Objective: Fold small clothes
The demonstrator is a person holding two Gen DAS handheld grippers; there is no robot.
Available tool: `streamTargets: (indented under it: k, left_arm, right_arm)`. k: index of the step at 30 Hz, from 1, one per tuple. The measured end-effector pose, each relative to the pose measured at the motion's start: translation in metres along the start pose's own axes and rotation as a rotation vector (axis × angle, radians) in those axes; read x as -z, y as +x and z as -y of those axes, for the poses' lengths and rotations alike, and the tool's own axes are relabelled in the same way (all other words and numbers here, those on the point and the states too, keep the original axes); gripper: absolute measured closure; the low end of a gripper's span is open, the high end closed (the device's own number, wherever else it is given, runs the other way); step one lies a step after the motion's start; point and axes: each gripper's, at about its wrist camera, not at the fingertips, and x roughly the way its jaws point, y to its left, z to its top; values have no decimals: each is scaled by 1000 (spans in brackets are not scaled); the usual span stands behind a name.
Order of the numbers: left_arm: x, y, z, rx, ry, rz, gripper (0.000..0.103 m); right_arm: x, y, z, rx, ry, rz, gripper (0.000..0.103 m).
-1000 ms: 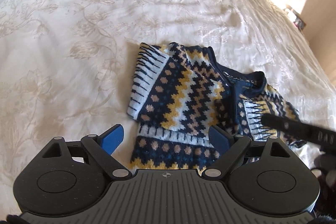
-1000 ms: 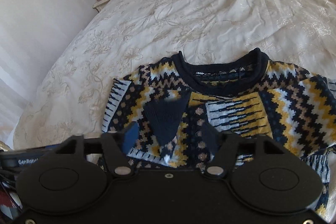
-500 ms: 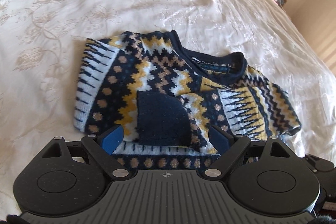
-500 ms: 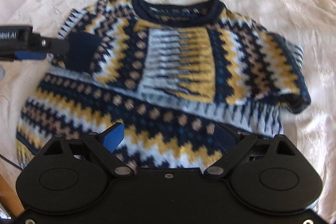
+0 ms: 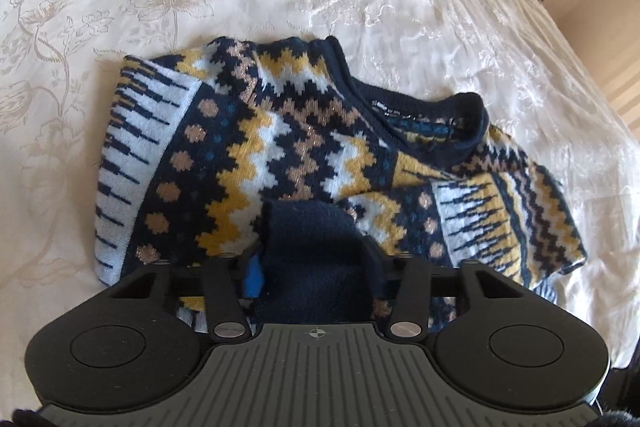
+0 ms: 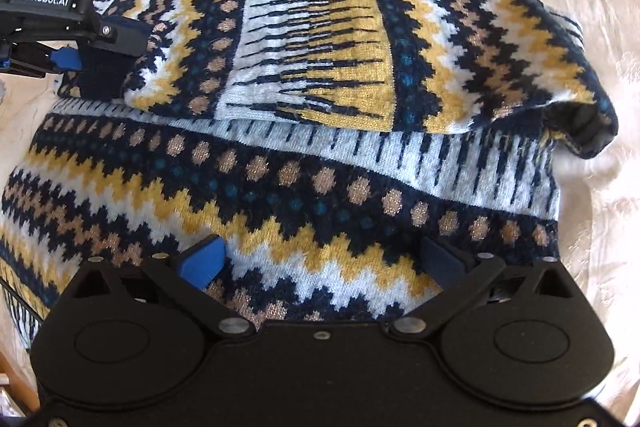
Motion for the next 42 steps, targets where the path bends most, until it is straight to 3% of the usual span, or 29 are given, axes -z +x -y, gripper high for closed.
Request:
streamTargets:
  k: [2, 3, 8, 13, 16, 20, 25, 32, 38, 42]
  left_arm:
    - [-1, -3, 3, 19, 3, 7, 88]
    - [-2, -6, 5, 26, 12, 12, 90]
    - [-14, -35, 27, 75, 77, 68, 94]
    - [-43, -86, 51, 204, 113, 153, 95]
    - [-61, -112, 64, 271, 132, 196, 95]
    - [-83, -132, 80, 340, 162, 234, 95]
    - [-94, -139, 86, 354, 193, 235, 95]
    - [-90, -122, 35, 273, 79, 146, 95]
    - [-77, -73, -18, 94, -12, 65, 96]
    - [-69, -60, -38, 18, -21, 41, 96]
  right_arm:
    - [3, 2, -2, 13, 6, 24, 0]
    - [5, 2, -4, 23, -4, 34, 0]
    - [5, -1, -4, 17, 3, 34, 0]
    - [-2, -9, 3, -19, 51, 25, 1]
    - [-8, -28, 7, -58, 115, 96, 17]
    - [-19, -50, 7, -98, 162, 229, 17]
    - [-46, -45, 9, -101, 193, 277, 17]
    - [-51, -44, 27, -66, 216, 270, 17]
    - [-45, -41, 44, -11, 239, 225, 16]
    - [-43, -45, 53, -8, 258, 230, 16]
